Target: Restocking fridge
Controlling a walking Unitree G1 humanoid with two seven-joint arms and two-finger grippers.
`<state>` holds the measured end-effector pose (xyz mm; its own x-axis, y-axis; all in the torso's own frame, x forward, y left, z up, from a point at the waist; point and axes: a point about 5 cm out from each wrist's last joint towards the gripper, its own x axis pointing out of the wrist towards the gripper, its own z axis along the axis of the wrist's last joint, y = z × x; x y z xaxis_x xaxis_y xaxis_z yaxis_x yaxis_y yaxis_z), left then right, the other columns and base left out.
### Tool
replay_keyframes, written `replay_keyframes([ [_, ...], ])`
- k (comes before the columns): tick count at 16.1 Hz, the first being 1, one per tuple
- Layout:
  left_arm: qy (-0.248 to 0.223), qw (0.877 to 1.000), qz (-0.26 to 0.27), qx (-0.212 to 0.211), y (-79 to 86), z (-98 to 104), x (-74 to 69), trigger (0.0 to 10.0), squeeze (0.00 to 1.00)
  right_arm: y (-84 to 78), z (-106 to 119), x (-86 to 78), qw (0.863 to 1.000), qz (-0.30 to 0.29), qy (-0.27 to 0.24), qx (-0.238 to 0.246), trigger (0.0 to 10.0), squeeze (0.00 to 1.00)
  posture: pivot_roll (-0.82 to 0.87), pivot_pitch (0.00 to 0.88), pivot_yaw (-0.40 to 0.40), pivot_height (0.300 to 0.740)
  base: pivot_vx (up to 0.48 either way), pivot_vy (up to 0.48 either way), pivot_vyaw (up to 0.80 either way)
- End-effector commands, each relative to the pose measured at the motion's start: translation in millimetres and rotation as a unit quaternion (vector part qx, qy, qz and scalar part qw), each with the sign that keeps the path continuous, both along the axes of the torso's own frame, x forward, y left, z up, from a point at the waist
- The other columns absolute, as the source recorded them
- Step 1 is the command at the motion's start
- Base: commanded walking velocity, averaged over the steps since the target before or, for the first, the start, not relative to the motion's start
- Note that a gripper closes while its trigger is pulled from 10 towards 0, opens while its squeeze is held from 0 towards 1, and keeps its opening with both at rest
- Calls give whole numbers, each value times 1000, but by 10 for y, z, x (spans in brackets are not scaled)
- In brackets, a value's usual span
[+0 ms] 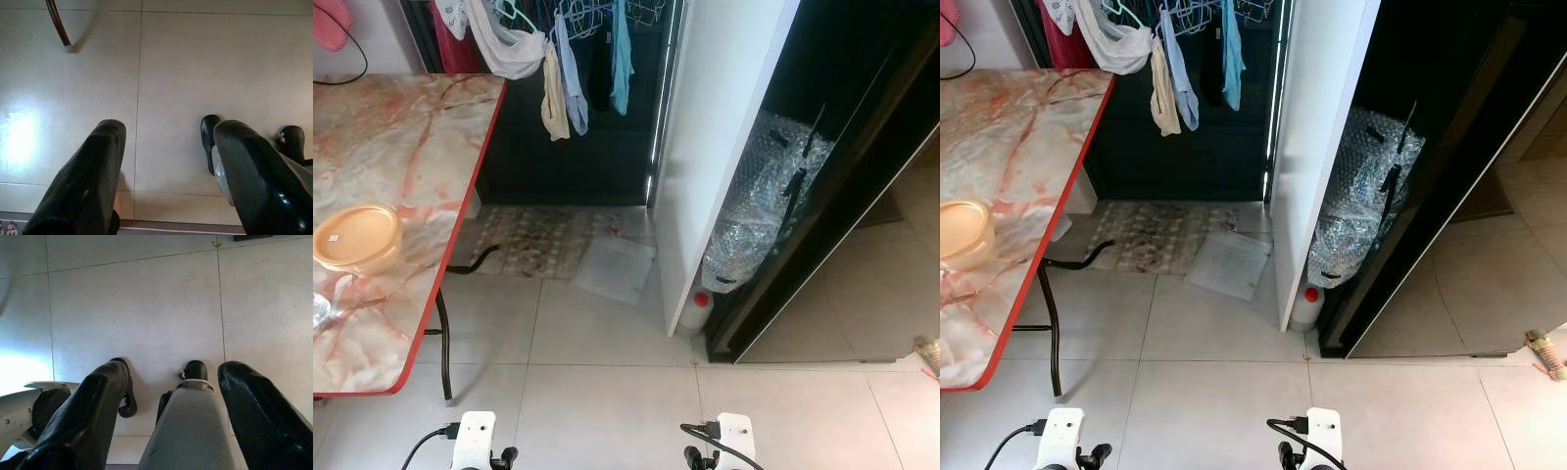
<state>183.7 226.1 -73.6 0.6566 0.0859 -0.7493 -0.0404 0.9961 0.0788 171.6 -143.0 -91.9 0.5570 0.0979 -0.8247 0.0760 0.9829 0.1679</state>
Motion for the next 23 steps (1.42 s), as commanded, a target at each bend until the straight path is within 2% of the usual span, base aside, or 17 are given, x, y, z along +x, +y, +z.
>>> replay_keyframes([
  [1,22,1000,5,-3,7,-55,-104,10000,0,-3,-13,-35,1000,-4,1,-1,10000,0,-11,91,11,740,0,0,0],
  [10,22,1000,5,-3,7,-55,-104,10000,0,-3,-13,-35,1000,-4,1,-1,10000,0,-11,91,11,740,0,0,0],
  [13,-1,1000,17,-10,-28,-16,-18,10000,0,0,1,-22,1000,-7,-15,12,10000,0,-4,113,-10,740,0,0,0],
  [20,-65,998,-7,-7,-66,121,200,10000,0,-10,3,-19,1000,-3,-17,11,10000,0,-5,120,-10,740,0,0,0],
  [23,-137,990,-21,1,-29,302,399,10000,0,-21,3,-19,1000,-3,-18,10,10000,0,1,123,-11,740,0,0,0],
])
